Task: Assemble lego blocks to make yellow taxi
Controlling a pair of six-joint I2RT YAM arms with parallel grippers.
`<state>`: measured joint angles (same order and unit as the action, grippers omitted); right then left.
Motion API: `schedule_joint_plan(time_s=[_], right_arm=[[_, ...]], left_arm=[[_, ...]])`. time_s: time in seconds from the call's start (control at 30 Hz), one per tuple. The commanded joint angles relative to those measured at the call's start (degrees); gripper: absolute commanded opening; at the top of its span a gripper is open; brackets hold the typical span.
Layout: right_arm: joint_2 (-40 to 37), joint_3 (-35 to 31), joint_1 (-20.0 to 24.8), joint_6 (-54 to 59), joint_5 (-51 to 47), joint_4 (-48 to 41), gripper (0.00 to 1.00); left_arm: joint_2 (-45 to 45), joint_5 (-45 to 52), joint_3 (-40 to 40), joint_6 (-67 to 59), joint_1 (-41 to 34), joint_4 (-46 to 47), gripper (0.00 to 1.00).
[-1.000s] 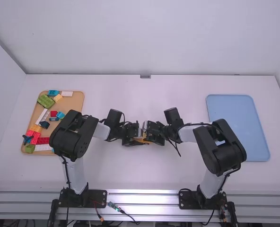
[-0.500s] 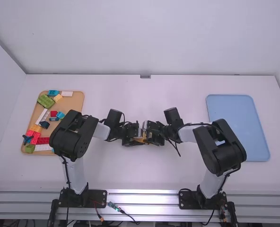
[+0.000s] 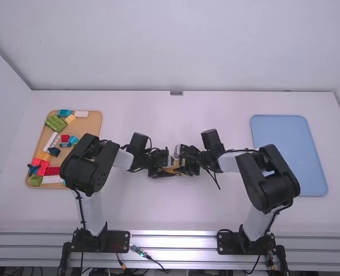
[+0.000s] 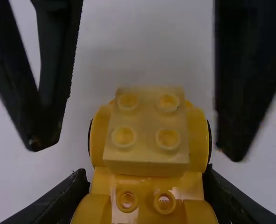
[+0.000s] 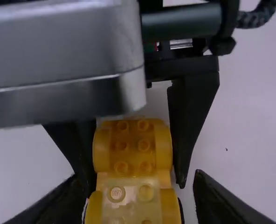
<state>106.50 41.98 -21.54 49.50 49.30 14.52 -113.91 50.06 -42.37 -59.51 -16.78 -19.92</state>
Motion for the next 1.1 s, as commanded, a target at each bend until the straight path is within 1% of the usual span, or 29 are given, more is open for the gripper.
schedule_joint_plan(time_s=[0.0, 0.07, 0.1, 0.13, 0.17, 0.37, 0.57, 0.77, 1.07], right_arm=[[-0.1, -0.4, 1.4, 0.0, 3.9, 0.0, 0.39], [-0.1, -0.4, 2.5, 0.0, 5.9, 0.0, 0.18], [-0.1, -0.4, 2.7, 0.0, 6.3, 0.0, 0.13], [-0.1, -0.4, 3.2, 0.0, 6.8, 0.0, 0.05], [-0.1, -0.4, 3.5, 0.0, 7.2, -0.3, 0.0], [-0.1, -0.4, 2.8, 3.1, 6.8, -3.8, 0.0], [0.0, -0.4, -0.3, 1.7, 0.7, -4.3, 0.0], [0.0, -0.8, -1.8, 0.2, -3.5, -4.7, 0.0], [0.0, -4.3, -0.3, -1.1, -4.3, -1.3, 0.0]], left_arm=[[-0.5, -1.0, 0.8, -0.3, -0.3, 0.3, 0.62], [-0.5, -1.1, 0.8, -0.3, -0.3, 0.3, 0.62], [-0.5, -1.1, 0.8, -0.3, -0.3, 0.3, 0.62], [-0.5, -1.1, 0.8, -0.3, -0.2, 0.3, 0.62], [-0.5, -1.1, 0.8, -0.3, 0.0, 0.3, 0.62], [-0.5, -1.1, 0.8, -0.3, -0.3, 0.3, 0.62], [-0.5, -1.1, 0.8, 0.0, 0.0, 0.3, 0.62], [-0.5, -1.1, 0.8, -0.1, -0.3, 0.3, 0.63], [-0.5, -1.2, 0.8, -0.1, -0.3, 0.3, 0.62]])
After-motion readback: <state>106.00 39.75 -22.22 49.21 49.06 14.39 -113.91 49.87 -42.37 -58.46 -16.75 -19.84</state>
